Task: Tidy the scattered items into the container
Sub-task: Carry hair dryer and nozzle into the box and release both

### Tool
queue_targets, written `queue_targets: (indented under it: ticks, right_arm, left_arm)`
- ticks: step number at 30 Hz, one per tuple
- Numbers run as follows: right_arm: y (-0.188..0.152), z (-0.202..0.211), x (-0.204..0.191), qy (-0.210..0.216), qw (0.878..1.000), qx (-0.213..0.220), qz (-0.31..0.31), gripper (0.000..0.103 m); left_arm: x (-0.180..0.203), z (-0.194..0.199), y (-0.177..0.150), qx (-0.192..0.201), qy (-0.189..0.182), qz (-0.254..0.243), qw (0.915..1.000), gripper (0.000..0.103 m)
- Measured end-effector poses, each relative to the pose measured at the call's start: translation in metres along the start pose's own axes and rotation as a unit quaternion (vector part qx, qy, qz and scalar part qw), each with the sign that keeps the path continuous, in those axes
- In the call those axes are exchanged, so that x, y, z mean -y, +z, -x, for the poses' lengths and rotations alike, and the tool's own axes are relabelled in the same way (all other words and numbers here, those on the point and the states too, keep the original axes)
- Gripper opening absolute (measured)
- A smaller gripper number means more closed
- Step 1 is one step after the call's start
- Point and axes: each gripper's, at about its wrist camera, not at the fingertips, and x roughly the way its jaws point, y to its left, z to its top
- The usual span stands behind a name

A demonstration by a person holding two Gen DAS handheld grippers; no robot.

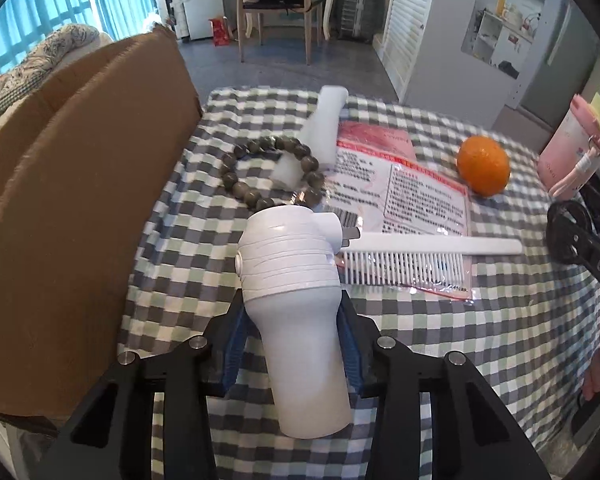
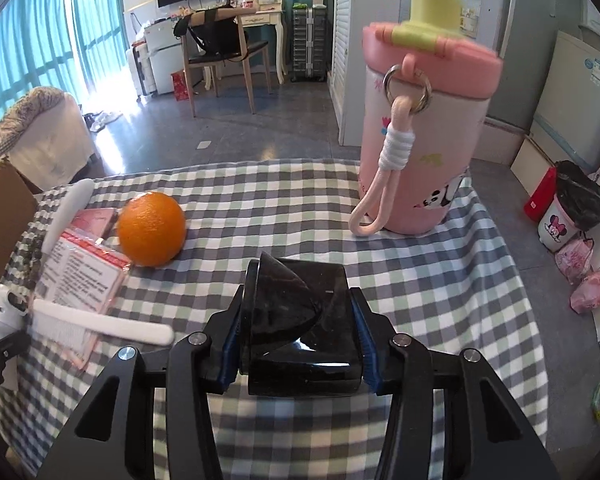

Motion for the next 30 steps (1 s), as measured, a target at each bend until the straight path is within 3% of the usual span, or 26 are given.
queue_targets:
  ticks: [11, 15, 20, 23, 30]
  right_arm:
    - [0.022, 0.071, -0.062, 0.037, 0.995, 0.069, 0.054, 0.047]
    - [0.035, 0.095, -0.103, 0.082, 0.988, 0.093, 0.089, 0.047]
    - [0.054, 0.121, -0.177, 0.142, 0.970, 0.127, 0.148, 0.046]
    - [0.064, 0.135, -0.233, 0.186, 0.953, 0.145, 0.189, 0.046]
    - [0.063, 0.121, -0.356, 0.257, 0.921, 0.123, 0.265, 0.046]
  left_arm:
    - [-0.029, 0.059, 0.030, 0.062, 0.010, 0.019, 0.9978, 0.042]
    - [-0.057, 0.097, 0.044, 0.109, 0.022, 0.033, 0.9932, 0.042]
    - [-0.105, 0.131, 0.052, 0.149, 0.057, 0.065, 0.9850, 0.042]
    - [-0.140, 0.141, 0.052, 0.158, 0.074, 0.089, 0.9807, 0.042]
    - [-0.219, 0.123, 0.042, 0.128, 0.109, 0.145, 0.9752, 0.042]
